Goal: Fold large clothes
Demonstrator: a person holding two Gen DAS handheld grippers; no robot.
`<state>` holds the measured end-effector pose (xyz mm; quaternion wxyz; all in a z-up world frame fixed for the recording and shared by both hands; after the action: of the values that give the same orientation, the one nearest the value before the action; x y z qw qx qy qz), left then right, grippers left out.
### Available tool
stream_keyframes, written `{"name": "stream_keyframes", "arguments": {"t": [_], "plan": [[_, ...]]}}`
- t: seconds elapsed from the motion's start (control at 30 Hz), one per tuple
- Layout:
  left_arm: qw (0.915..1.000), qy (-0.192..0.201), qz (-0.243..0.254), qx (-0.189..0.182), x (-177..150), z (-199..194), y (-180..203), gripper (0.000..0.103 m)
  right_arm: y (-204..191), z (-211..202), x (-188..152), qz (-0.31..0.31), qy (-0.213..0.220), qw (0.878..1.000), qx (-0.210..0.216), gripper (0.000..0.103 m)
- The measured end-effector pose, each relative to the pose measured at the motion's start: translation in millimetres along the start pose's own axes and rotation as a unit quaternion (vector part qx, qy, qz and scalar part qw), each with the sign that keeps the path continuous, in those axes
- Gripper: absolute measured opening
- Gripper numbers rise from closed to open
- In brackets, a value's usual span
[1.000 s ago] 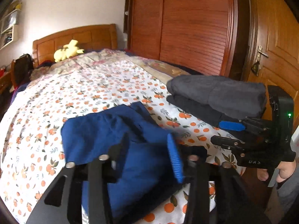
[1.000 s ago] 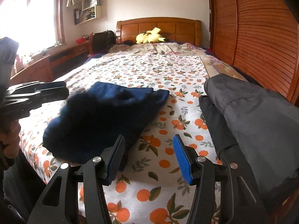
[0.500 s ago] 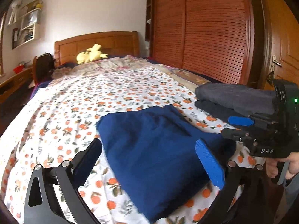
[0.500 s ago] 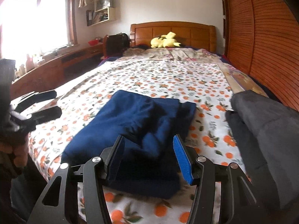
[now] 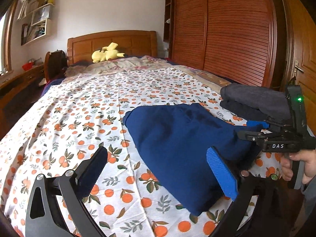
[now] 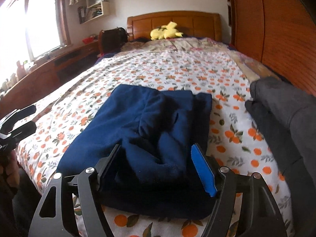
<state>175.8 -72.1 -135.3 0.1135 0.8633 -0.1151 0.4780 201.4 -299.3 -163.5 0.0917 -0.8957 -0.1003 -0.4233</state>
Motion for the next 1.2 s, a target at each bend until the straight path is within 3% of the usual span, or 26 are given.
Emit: {"name": "stream_keyframes", "arguments": {"t": [0.07, 0.13, 0.3, 0.57, 0.67, 0.8, 0.9, 1.0, 1.07, 1.13, 1.2], "plan": [[1.0000, -0.001, -0.006, -0.003, -2.3, 0.9, -6.0, 0.101, -2.0, 1.5, -1.2, 0.002, -0.007, 1.000, 0.002, 0.068], [0.9999, -0.002, -0.009, -0.005, -3.7, 2.0, -11.0, 0.101, -8.9, 3.8, -3.0, -0.007, -0.021, 1.000, 0.013, 0.045], [0.9998, -0.003, -0.015, -0.010, -8.5, 4.6, -20.1, 0.101, -26.5, -1.6, -1.1, -0.050, -0.020, 0.999, -0.003, 0.018], [0.9996, -0.004, -0.021, -0.017, -9.7, 6.7, -27.2, 0.101, -37.4, -48.0, 23.6, -0.067, 0.047, 0.997, -0.005, 0.011], [0.9996, -0.001, -0.022, -0.018, -8.6, 4.9, -27.1, 0.101, -27.3, -66.6, 25.4, -0.059, 0.062, 0.996, -0.020, 0.011], [0.9997, 0.001, -0.017, -0.019, -7.2, 5.7, -24.8, 0.101, 5.3, -50.3, 3.3, -0.007, 0.016, 0.999, -0.033, 0.014], [0.9997, -0.001, -0.013, -0.020, -5.7, 9.1, -23.2, 0.101, 13.5, -38.3, -16.0, 0.007, -0.008, 0.998, -0.056, 0.023], [0.9997, -0.004, -0.011, -0.022, -4.2, 13.0, -22.1, 0.101, 16.0, -41.5, -23.0, 0.014, 0.000, 0.997, -0.072, 0.044], [0.9997, -0.004, -0.009, -0.023, -1.8, 17.2, -21.8, 0.101, 18.9, -41.4, -23.8, 0.021, 0.000, 0.997, -0.070, 0.046], [0.9997, -0.004, -0.008, -0.024, 1.1, 22.4, -22.6, 0.101, 21.7, -41.0, -23.4, 0.028, 0.002, 0.996, -0.079, 0.060], [0.9996, -0.005, -0.007, -0.025, 5.1, 30.8, -22.9, 0.101, 23.4, -35.9, -23.7, 0.033, 0.001, 0.996, -0.082, 0.064]]}}
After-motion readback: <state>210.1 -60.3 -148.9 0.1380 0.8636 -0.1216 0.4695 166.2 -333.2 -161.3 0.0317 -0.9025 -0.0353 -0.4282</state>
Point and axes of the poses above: each gripper's, at about its wrist camera, not at the fingertips, and z roughly the way its jaws point, y to its right, x to its top, the point moved 2 cm from there along z, roughly the way its jaws point, and after that the axes turned 3 degrees about -z, right-handed, at the moved point
